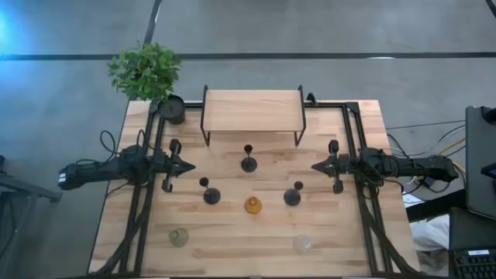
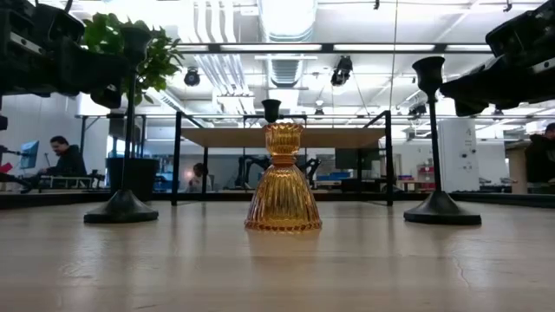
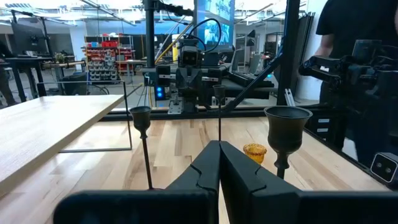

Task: Pick & Place candle stick holders

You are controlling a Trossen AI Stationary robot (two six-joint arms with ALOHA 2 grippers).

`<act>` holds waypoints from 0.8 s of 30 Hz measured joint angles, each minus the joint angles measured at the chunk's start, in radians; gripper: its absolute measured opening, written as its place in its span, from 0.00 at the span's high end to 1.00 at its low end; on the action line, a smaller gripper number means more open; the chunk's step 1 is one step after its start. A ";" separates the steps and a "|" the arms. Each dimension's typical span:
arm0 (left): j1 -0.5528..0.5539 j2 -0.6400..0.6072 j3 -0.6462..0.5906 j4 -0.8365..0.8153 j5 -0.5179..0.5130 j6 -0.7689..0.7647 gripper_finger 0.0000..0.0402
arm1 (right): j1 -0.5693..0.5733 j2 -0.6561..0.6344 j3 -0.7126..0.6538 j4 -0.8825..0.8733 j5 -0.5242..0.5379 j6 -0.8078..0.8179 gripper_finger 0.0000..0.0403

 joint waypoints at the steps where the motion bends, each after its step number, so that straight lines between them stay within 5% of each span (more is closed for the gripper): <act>1: 0.000 0.000 0.000 0.000 0.000 0.000 0.96 | 0.000 0.000 0.000 0.000 0.000 -0.001 0.98; 24: 0.000 0.000 0.000 0.000 0.000 0.000 0.96 | 0.000 0.000 0.000 0.017 0.000 -0.017 0.98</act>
